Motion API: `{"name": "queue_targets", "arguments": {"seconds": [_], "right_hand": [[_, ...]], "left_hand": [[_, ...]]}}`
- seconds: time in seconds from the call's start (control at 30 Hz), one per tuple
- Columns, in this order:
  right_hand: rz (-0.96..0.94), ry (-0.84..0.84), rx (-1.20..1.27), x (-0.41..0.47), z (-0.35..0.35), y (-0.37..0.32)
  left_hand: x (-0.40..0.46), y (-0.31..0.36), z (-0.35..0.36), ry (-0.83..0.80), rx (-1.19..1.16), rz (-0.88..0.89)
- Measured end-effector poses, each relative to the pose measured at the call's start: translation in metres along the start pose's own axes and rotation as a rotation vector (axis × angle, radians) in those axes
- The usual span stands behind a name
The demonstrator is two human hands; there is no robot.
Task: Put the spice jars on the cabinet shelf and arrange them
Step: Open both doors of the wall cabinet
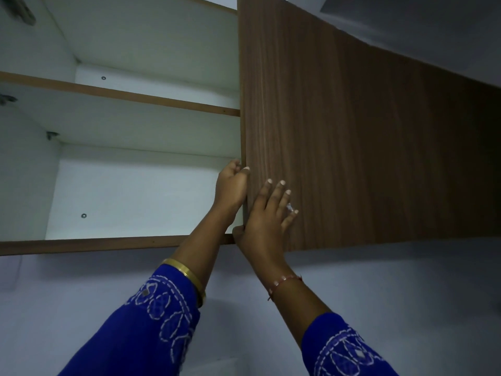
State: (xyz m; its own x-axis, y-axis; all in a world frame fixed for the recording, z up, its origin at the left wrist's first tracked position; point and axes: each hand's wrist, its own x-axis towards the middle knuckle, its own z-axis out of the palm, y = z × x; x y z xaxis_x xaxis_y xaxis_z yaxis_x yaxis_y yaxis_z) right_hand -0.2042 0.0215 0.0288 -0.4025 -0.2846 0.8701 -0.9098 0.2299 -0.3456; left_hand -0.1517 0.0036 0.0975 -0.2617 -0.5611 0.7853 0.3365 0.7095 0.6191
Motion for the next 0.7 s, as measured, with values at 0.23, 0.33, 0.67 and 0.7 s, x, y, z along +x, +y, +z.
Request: {"name": "queue_targets", "arguments": {"seconds": [0.23,0.33,0.67,0.7], "right_hand": [[-0.031,-0.042,0.052,-0.015,-0.045,0.008],[-0.056,-0.057,0.109,-0.021,-0.07,0.015],[-0.121,-0.089,0.306,-0.04,-0.163,0.054],[-0.13,-0.091,0.326,-0.043,-0.173,0.059]], "left_hand": [[-0.025,0.034,0.024,0.057,-0.046,0.06],[-0.042,0.048,0.036,0.098,-0.073,0.088],[-0.102,0.117,0.092,0.16,-0.078,0.18],[-0.107,0.123,0.099,0.167,-0.073,0.186]]}}
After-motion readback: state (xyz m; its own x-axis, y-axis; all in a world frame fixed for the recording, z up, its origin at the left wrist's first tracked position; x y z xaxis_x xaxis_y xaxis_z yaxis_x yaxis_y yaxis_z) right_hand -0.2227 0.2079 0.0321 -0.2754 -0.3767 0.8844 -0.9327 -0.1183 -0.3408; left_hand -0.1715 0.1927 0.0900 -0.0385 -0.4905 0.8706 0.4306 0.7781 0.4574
